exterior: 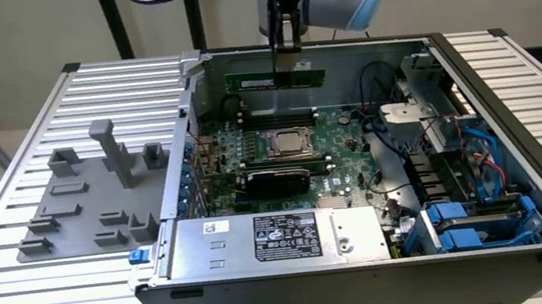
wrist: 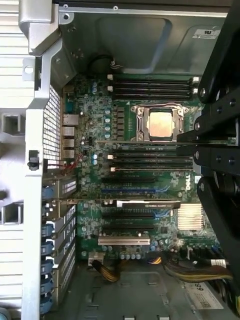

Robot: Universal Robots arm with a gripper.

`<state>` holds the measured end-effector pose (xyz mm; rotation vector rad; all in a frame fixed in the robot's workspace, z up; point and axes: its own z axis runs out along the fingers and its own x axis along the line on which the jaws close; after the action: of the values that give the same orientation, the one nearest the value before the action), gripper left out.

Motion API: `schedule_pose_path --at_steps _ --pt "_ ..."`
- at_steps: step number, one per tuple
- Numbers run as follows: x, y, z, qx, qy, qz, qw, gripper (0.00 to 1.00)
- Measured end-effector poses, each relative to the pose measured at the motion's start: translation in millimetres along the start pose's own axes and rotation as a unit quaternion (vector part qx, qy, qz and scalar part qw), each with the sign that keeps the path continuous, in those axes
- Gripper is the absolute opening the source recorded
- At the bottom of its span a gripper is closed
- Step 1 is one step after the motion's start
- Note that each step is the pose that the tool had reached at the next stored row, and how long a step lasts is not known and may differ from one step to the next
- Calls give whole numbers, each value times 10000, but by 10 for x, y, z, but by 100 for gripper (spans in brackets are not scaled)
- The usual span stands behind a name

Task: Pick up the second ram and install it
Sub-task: 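Pick up the second ram and move it above second insertion slot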

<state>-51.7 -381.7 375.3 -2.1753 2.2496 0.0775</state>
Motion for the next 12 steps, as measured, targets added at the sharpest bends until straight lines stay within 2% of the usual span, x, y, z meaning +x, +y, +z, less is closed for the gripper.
schedule_pose_path --at_steps 6,8,12 --pt "-64 -42 87 7 1 41 10000 14" --pt "-71 -43 119 23 5 40 10000 14" --pt "-75 -44 178 46 37 -12 10000 14"
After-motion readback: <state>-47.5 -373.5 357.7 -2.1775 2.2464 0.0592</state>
